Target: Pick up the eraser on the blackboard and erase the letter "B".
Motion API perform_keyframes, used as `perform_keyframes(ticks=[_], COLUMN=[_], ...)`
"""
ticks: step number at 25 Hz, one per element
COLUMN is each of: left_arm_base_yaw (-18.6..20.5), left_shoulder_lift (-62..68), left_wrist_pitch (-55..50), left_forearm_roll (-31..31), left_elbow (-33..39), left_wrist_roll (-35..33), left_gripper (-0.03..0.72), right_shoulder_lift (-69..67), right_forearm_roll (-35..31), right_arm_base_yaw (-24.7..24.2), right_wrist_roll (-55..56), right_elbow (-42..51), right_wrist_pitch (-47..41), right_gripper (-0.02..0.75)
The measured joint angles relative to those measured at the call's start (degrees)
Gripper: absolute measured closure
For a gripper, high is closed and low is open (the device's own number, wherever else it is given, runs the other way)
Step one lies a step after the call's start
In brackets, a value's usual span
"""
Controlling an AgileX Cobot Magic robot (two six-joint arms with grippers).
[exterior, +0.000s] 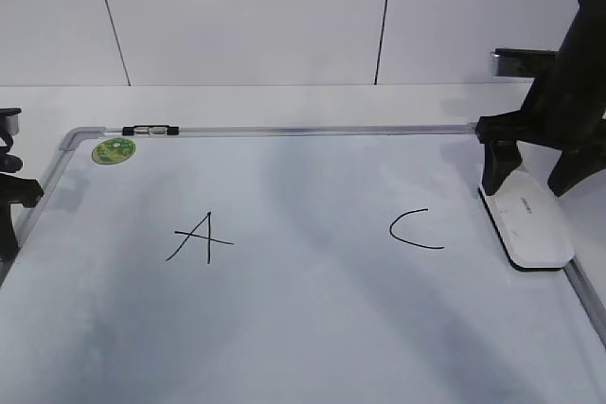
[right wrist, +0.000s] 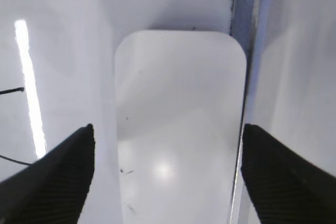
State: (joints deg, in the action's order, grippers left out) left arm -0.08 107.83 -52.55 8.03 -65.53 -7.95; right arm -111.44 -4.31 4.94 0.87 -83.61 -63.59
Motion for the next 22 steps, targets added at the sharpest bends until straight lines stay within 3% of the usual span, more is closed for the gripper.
perform_keyframes(ticks=[8, 14, 22], left_arm_base_yaw=[0.00, 0.00, 0.00], left_shoulder_lift=[0.00, 0.00, 0.00], left_wrist_pitch=[0.00, 0.00, -1.71], left_forearm_roll=[0.04, 0.04, 0.14], left_elbow=[0.00, 0.00, -0.39], left_wrist_roll=[0.00, -0.11, -1.13], left_gripper=[0.658, 0.650, 0.499], right_shoulder_lift=[0.00, 0.00, 1.61], right_forearm_roll=[2.83, 1.87, 0.61], right_arm_base_yaw=[0.00, 0.00, 0.00], right_wrist_roll=[0.15, 0.26, 0.49], right_elbow=[-4.66, -5.82, -5.82], right_wrist_pitch=[-5.70, -6.05, -6.05], right_gripper=[0.092, 0.149, 0.191])
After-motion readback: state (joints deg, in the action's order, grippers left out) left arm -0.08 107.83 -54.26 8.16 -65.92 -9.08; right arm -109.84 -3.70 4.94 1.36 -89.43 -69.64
